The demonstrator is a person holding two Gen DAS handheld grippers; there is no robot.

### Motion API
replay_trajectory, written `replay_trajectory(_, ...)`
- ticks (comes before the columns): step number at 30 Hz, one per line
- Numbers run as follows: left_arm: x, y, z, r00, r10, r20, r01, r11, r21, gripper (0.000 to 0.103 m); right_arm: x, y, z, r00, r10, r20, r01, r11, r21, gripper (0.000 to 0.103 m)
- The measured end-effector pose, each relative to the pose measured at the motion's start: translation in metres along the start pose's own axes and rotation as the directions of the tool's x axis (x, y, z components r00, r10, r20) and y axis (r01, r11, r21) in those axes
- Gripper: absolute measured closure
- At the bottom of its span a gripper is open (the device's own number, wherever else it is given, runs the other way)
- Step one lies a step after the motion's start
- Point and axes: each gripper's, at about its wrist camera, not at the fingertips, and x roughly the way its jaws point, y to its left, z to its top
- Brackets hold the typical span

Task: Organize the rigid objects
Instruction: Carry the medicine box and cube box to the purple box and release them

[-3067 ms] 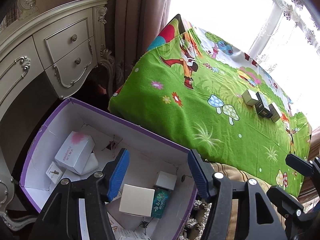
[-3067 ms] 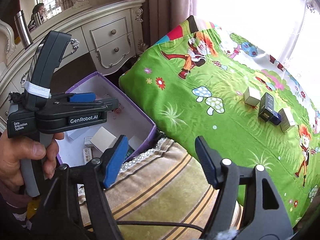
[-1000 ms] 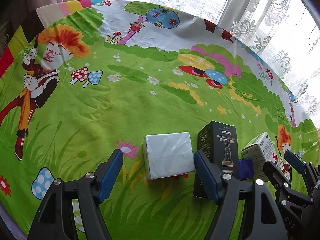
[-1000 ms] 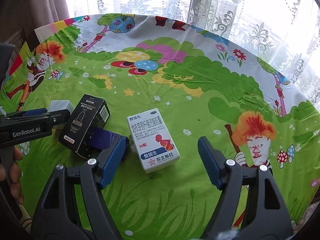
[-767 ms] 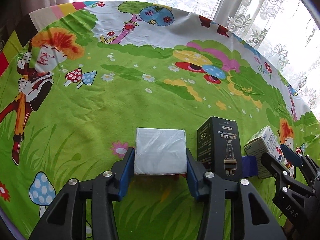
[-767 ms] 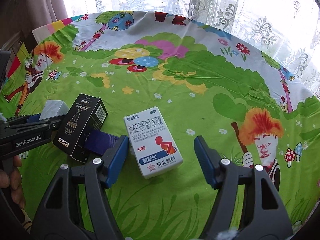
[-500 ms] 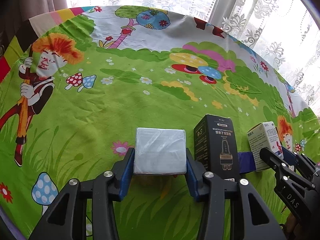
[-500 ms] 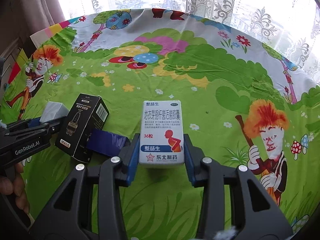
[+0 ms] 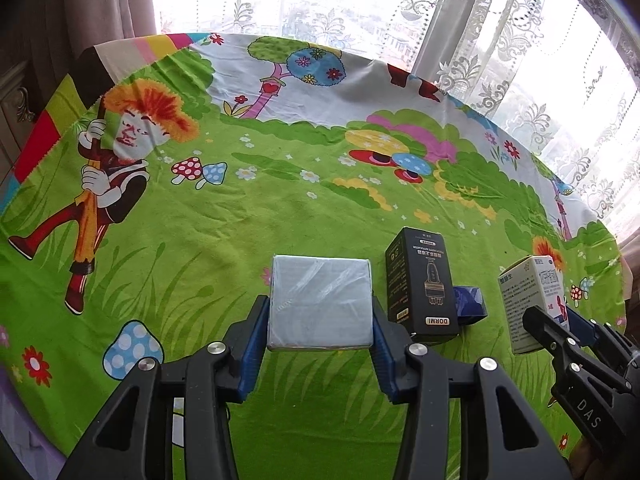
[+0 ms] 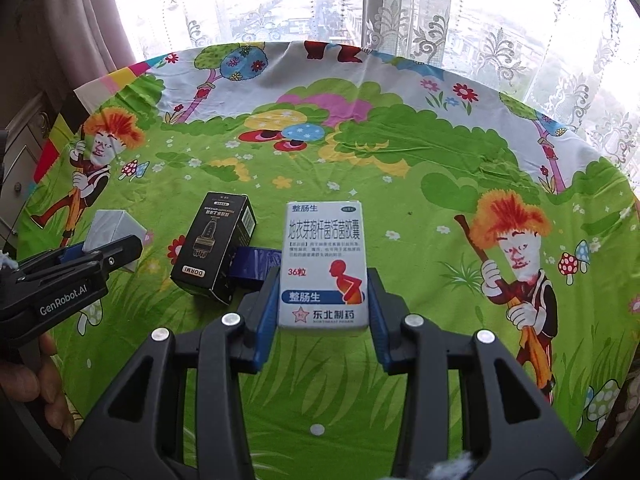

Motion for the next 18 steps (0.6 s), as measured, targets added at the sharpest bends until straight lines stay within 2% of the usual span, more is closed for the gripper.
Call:
replay_trajectory(10,-0.037,0.022,-0.017,1.000,-0.007,0.026,0.007,1.000,-0.021,0.056,-0.044,0.033,-0.008,0.999,0.015,0.035,-0.014,0.999,-0.030,0.059)
replay_trajectory(18,-0.062,0.046,-0.039,0.999,0.001,0.033,0.001,0.999,-0.046,0.056,-0.070,0.071,-0.021,0.996,0.070,0.048,-0.066,0.995,-0.070,0.059)
